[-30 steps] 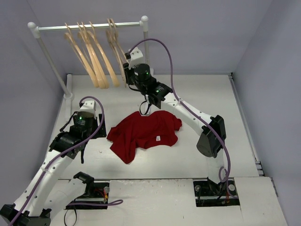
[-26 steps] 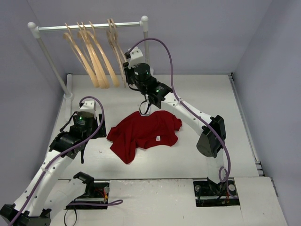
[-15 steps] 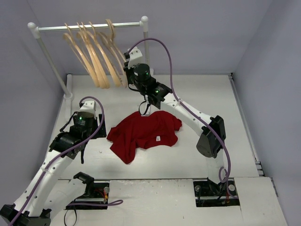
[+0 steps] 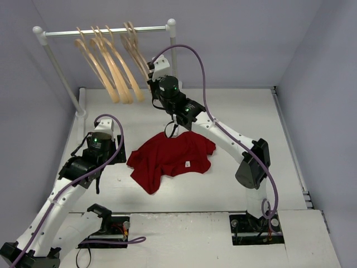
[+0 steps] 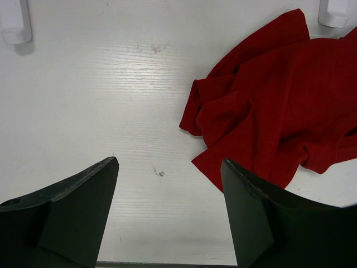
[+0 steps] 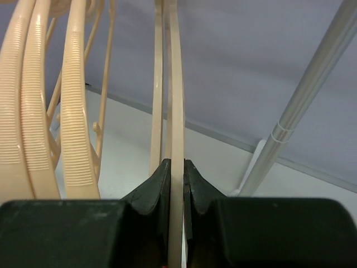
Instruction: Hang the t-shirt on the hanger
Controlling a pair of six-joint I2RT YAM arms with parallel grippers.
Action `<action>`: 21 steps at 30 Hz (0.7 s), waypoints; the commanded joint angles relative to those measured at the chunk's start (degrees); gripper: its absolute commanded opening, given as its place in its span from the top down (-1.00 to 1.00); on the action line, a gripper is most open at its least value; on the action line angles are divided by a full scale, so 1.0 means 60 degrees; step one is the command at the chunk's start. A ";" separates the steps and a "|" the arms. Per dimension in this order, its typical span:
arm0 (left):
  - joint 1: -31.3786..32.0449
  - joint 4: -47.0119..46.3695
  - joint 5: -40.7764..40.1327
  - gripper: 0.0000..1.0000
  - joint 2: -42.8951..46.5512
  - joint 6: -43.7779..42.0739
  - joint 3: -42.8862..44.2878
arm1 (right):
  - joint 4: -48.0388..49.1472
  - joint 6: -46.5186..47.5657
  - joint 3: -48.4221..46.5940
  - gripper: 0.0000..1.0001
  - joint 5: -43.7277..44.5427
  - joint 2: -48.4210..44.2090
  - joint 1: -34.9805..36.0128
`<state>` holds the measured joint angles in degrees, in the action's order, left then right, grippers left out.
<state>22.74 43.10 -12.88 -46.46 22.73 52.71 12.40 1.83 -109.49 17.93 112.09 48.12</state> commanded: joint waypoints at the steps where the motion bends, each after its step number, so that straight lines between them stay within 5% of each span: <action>1: -0.0084 -0.0402 0.0016 -0.39 -0.0094 0.0064 0.0180 | 0.1494 0.0164 0.0224 1.00 0.0455 -0.1514 0.0074; 10: -0.0084 -0.0409 0.0039 -0.39 -0.0138 0.0064 0.0172 | 0.1706 0.0244 0.1027 1.00 0.0493 -0.2201 0.0066; 21: 0.0032 -0.0812 0.1721 -0.39 -0.0445 0.0477 0.0097 | 0.1962 -0.0099 0.5339 1.00 0.0299 -0.5114 0.0071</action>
<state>22.75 41.70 -7.48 -47.94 23.03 52.69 17.66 2.31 -82.52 19.81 90.15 48.21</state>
